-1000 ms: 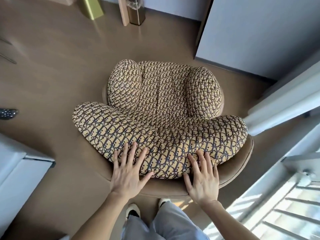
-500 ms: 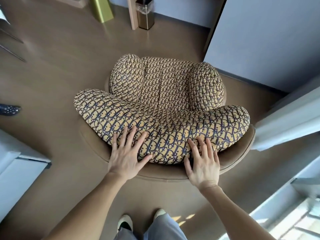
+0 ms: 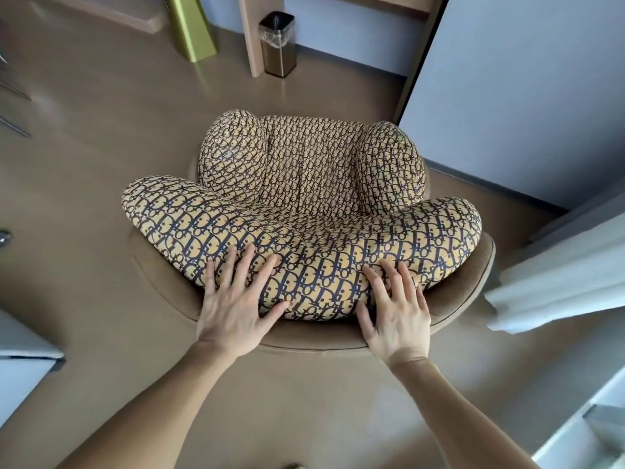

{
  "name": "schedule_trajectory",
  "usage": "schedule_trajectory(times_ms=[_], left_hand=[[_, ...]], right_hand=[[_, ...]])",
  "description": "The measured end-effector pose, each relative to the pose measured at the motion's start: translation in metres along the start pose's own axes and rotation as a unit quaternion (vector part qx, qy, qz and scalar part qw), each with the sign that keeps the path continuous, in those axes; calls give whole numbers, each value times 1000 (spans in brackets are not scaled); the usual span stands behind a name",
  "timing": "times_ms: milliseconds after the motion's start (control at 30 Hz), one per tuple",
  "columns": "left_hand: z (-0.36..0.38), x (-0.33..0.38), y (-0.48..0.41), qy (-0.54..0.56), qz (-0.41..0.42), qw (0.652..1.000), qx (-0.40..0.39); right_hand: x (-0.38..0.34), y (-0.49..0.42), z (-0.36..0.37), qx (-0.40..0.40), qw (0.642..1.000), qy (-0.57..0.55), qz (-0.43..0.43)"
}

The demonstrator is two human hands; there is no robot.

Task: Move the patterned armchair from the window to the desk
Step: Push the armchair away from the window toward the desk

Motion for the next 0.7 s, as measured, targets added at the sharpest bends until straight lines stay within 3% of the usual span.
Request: schedule_trajectory(times_ms=[700], left_hand=[[-13,-65,-208,17,23,998,49]], right_hand=[[-21,-200,29,40,999,0,16]])
Point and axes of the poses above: each hand's wrist, its own y-axis away from the middle knuckle, its own z-axis out of the palm, x = y × z, the point moved 4 cm from there along -y, towards the middle knuckle, and after that the axes turned 6 degrees about z, right-handed, at the moved point
